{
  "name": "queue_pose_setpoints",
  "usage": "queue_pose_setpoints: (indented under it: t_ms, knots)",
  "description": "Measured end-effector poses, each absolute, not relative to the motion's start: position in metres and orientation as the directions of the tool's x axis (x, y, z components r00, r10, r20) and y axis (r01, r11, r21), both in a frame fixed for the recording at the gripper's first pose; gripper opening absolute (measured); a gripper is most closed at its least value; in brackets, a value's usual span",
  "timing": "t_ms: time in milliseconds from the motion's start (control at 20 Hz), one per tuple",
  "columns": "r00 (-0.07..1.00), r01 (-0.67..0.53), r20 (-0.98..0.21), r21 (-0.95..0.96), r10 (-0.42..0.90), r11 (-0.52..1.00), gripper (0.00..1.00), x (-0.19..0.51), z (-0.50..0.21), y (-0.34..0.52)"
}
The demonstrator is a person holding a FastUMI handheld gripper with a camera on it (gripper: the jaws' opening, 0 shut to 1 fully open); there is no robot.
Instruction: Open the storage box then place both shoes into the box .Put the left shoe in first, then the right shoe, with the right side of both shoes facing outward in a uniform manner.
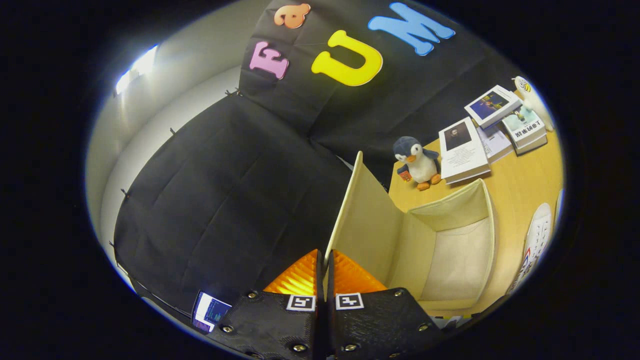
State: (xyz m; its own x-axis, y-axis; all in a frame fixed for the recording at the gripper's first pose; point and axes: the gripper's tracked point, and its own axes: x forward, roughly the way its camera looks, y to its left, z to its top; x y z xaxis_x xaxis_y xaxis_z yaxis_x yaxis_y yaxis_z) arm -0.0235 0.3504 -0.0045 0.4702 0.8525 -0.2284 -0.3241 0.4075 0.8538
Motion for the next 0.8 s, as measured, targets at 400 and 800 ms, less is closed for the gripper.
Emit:
queue_pose_setpoints:
  t_ms: [400, 800]
  knots:
    - [0.381, -0.408, -0.249, 0.819, 0.89, 0.404, 0.0, -0.034, -0.011, 0.426]
    - [0.306, -0.493, -0.276, 0.772, 0.911, 0.4, 0.18, -0.046, -0.03, 0.475]
